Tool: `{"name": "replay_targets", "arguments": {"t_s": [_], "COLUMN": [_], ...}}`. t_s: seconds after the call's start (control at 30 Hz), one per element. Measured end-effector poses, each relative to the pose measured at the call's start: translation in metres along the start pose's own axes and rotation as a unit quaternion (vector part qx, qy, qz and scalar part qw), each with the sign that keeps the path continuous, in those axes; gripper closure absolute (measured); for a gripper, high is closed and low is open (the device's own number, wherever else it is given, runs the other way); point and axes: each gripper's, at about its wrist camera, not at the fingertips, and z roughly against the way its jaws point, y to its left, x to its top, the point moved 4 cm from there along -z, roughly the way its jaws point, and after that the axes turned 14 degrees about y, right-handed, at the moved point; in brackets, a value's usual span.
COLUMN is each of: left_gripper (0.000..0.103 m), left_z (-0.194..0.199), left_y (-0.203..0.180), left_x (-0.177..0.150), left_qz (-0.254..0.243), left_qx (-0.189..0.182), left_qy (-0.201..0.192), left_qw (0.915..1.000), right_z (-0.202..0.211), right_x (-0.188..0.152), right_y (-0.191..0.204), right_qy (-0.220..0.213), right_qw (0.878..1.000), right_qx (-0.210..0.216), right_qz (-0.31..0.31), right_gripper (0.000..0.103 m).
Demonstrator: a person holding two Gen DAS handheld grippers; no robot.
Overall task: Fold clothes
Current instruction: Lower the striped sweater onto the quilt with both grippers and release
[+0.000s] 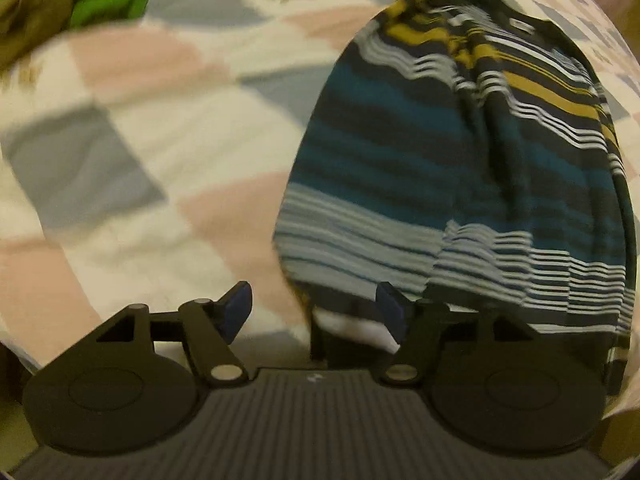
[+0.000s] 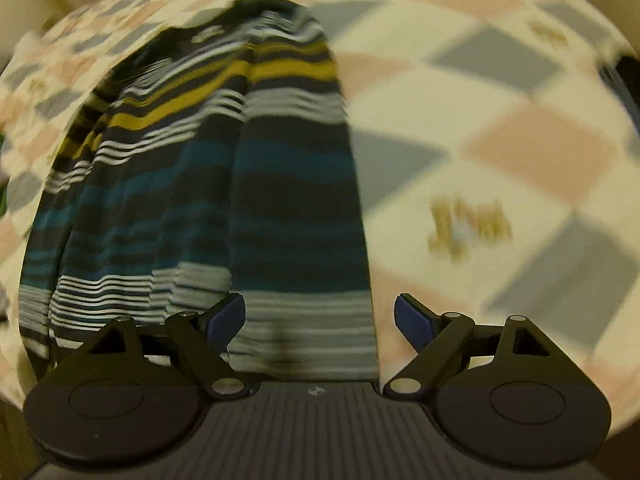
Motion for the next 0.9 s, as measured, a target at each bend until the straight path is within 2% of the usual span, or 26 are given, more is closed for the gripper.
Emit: {"name": "replay_targets", "arguments": {"t_s": [0.07,0.17,0.2,0.23,0.27,0.3,0.33,0.37,0.43,0.5,0.6,0.67,0.7,0.73,0.77,0.8,0.83,0.9], "left_gripper": [0.039,0.040,0.049,0.076,0.086,0.092,0.093,0.093,0.093,0.093,0.088,0.078,0.066,0.065,0.065,0.065,0.065,0.065], "left_z": [-0.012,-0.039,-0.049,-0.057,-0.062,-0.058,-0.049,-0.034,0.004,0.050,0.117,0.137,0.141,0.143,0.136,0.126,0.117,0.095], "left_y": [0.010,0.013,0.013,0.012,0.010,0.007,0.003,-0.002,-0.005,0.010,0.052,0.078,0.090,0.101,0.107,0.111,0.115,0.110], "left_x": [-0.001,0.009,0.012,0.014,0.017,0.021,0.025,0.030,0.042,0.064,0.106,0.130,0.141,0.150,0.152,0.149,0.145,0.118], "left_qz": [0.031,0.075,0.087,0.096,0.100,0.091,0.065,0.025,-0.049,-0.080,-0.066,-0.052,-0.047,-0.042,-0.041,-0.039,-0.036,-0.020], "left_qx": [-0.038,-0.098,-0.107,-0.105,-0.104,-0.100,-0.082,-0.045,0.021,0.076,0.159,0.217,0.247,0.277,0.300,0.310,0.312,0.259], "left_qy": [0.000,0.012,0.020,0.027,0.033,0.034,0.028,0.012,-0.029,-0.068,-0.132,-0.147,-0.149,-0.149,-0.139,-0.123,-0.108,-0.080], "left_qw": [0.9988,0.9923,0.9902,0.9895,0.9890,0.9902,0.9941,0.9986,0.9981,0.9915,0.9763,0.9637,0.9563,0.9483,0.9427,0.9420,0.9431,0.9624], "right_z": [-0.014,-0.033,-0.046,-0.057,-0.064,-0.067,-0.063,-0.053,-0.019,0.024,0.106,0.142,0.151,0.153,0.149,0.143,0.136,0.117], "right_x": [-0.020,-0.034,-0.039,-0.040,-0.040,-0.038,-0.033,-0.026,-0.010,0.010,0.053,0.083,0.097,0.108,0.114,0.116,0.111,0.088], "right_y": [-0.006,-0.006,-0.005,-0.006,-0.007,-0.008,-0.007,-0.005,-0.008,-0.016,-0.053,-0.080,-0.097,-0.112,-0.127,-0.140,-0.145,-0.145], "right_qy": [-0.007,-0.006,0.004,0.019,0.030,0.039,0.042,0.046,0.031,0.005,-0.069,-0.110,-0.126,-0.133,-0.129,-0.121,-0.118,-0.114], "right_qw": [0.999,0.995,0.994,0.993,0.992,0.991,0.992,0.995,0.999,1.000,0.993,0.980,0.971,0.962,0.957,0.955,0.959,0.973], "right_qx": [0.027,0.059,0.057,0.053,0.054,0.056,0.056,0.044,0.016,-0.015,-0.095,-0.164,-0.203,-0.237,-0.258,-0.267,-0.253,-0.183], "right_qz": [-0.041,-0.083,-0.092,-0.101,-0.109,-0.114,-0.103,-0.075,-0.029,0.008,0.032,0.023,0.014,0.000,-0.019,-0.040,-0.055,-0.081], "right_gripper": [0.016,0.015,0.023,0.038,0.073,0.095,0.096,0.097,0.098,0.098,0.098,0.096,0.086,0.069,0.045,0.047,0.050,0.048]}}
